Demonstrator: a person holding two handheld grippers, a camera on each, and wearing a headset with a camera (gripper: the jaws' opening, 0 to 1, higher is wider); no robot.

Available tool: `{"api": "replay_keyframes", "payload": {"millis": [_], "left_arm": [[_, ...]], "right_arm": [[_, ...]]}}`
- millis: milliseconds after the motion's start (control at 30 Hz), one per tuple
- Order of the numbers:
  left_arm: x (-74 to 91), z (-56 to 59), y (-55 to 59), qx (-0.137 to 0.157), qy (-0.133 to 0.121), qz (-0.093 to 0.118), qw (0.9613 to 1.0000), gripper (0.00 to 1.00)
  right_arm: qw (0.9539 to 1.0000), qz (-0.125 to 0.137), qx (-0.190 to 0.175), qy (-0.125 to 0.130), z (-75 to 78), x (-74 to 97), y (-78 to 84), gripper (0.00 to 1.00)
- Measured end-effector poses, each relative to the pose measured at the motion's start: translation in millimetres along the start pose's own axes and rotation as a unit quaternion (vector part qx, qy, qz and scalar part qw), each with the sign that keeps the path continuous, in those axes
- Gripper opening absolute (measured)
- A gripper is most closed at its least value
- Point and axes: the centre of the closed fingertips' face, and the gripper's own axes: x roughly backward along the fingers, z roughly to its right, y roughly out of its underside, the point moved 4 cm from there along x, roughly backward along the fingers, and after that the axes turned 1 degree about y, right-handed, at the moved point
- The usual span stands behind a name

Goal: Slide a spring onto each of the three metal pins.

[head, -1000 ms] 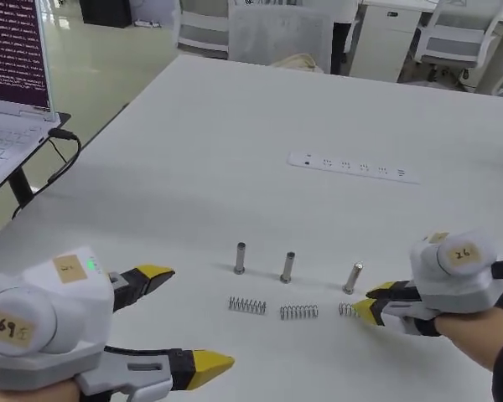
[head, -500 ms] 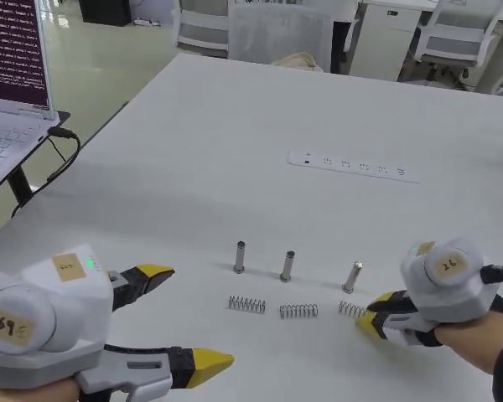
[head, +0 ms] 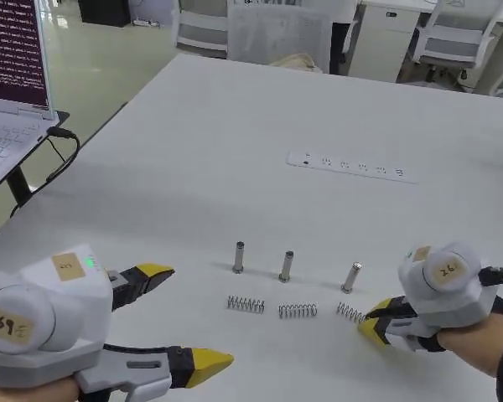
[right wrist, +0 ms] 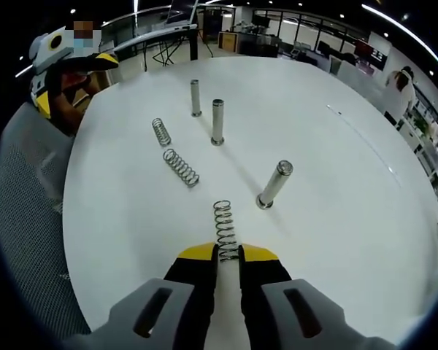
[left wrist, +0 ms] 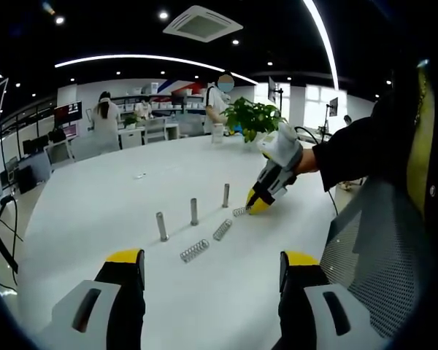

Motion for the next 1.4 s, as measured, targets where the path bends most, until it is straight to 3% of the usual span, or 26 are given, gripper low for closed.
{"api": "replay_keyframes", "payload": {"millis": [400,800,1000,1167,1400], "left_arm": [[-1.6,2.5,0.8,-0.006,0.009,-0.005,0.9999,0.7],[-13.1,9.1,-3.1,-0.023,0.047,-0.011,0.9986,0.65],[-19.5,11.6,-4.5,-0.021,0.067,-0.011,0.9975,0.62],[-27.2,17.2,-6.5,-0.038,0.09,-0.018,0.9951,0.6],[-37.3,22.3,-8.3,-0.058,0.111,-0.023,0.9919,0.57]], "right_arm": [[0.9999,-0.005,0.011,-0.012,-8.5,1.6,0.4,0.08],[0.9992,0.002,0.024,-0.032,-26.8,16.2,-6.5,0.08],[0.9979,0.013,0.039,-0.05,-38.2,26.7,-19.7,0.08],[0.9951,0.028,0.063,-0.071,-52.2,34.2,-43.0,0.08],[0.9899,0.025,0.106,-0.091,-67.3,37.3,-61.9,0.08]]}}
